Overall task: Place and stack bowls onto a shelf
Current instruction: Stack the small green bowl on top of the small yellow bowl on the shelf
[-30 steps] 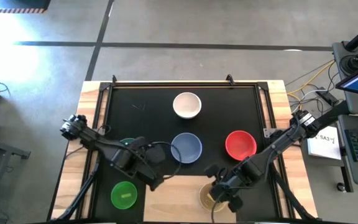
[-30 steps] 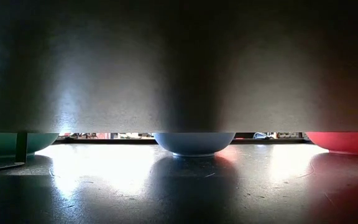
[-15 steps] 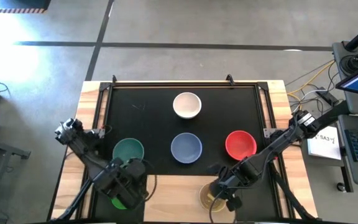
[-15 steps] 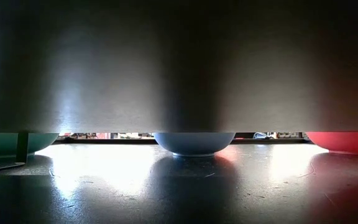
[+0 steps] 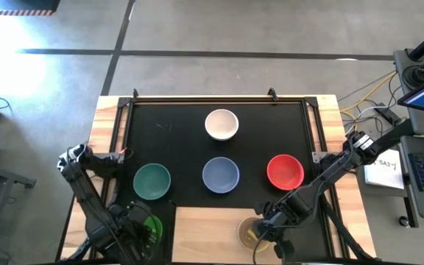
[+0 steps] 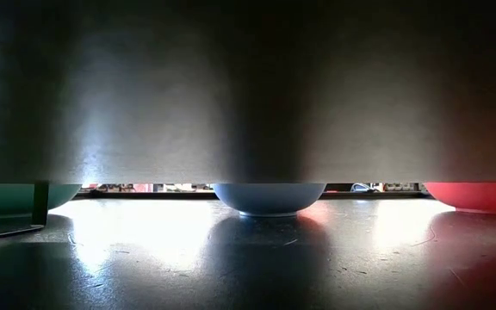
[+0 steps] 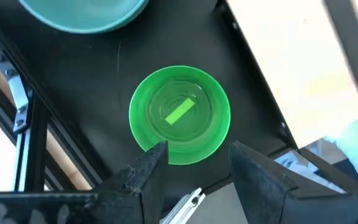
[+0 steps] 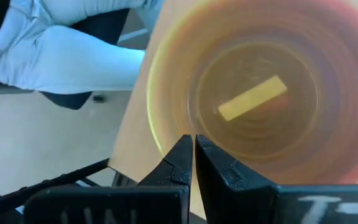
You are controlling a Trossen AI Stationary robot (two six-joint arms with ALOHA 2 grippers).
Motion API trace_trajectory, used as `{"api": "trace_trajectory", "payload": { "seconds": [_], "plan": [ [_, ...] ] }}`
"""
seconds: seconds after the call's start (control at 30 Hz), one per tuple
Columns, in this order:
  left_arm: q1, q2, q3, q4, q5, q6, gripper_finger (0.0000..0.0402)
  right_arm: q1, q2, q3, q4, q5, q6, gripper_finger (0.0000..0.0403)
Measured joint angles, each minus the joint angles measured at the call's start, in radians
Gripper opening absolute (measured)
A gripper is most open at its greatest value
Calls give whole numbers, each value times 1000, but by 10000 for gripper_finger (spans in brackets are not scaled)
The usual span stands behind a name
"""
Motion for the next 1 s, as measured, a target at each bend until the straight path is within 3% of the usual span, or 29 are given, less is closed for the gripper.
{"api": "trace_trajectory", "payload": {
  "seconds": [0.4, 0.6, 0.8, 1.0],
  "plan": [
    [-34, 1, -249, 260, 149, -115, 152, 0, 0, 140, -9, 26, -176, 11],
    [-34, 0, -406, 380, 244, -114, 152, 0, 0, 180, -22, 26, -192, 38],
    [-31, -52, -545, 504, 251, -107, 152, -3, 0, 183, -24, 27, -200, 73],
    [-31, -108, -639, 513, 246, -141, 152, -3, 0, 183, -25, 27, -216, 95]
  ]
}}
